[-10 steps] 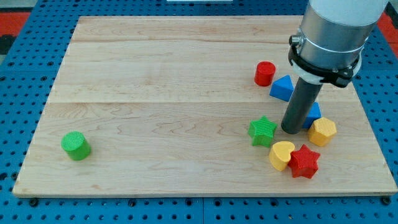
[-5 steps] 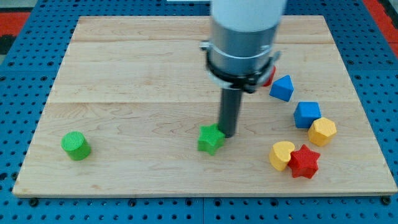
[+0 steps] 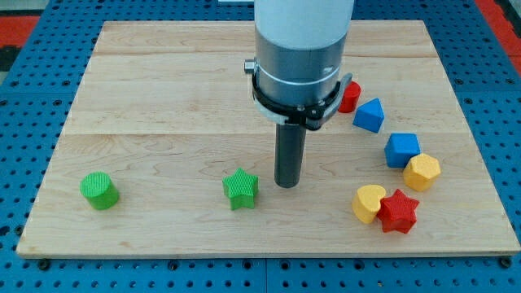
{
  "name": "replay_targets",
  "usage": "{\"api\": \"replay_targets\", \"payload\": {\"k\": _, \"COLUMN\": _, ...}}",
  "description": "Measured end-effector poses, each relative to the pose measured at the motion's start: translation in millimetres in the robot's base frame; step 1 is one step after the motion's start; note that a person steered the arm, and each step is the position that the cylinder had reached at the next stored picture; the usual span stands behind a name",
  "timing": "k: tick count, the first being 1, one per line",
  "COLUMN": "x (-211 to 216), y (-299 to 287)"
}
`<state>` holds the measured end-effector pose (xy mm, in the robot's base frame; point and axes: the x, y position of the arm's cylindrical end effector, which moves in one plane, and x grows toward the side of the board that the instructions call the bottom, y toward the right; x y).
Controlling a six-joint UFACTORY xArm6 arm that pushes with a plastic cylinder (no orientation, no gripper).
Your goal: Push the green star into the green circle
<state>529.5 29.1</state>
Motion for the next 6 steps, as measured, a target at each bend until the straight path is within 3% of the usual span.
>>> {"api": "replay_targets", "payload": {"k": 2, "x": 5.7, "y": -21.2}}
{"api": "replay_targets", "payload": {"k": 6, "x": 9.6, "y": -162.4}}
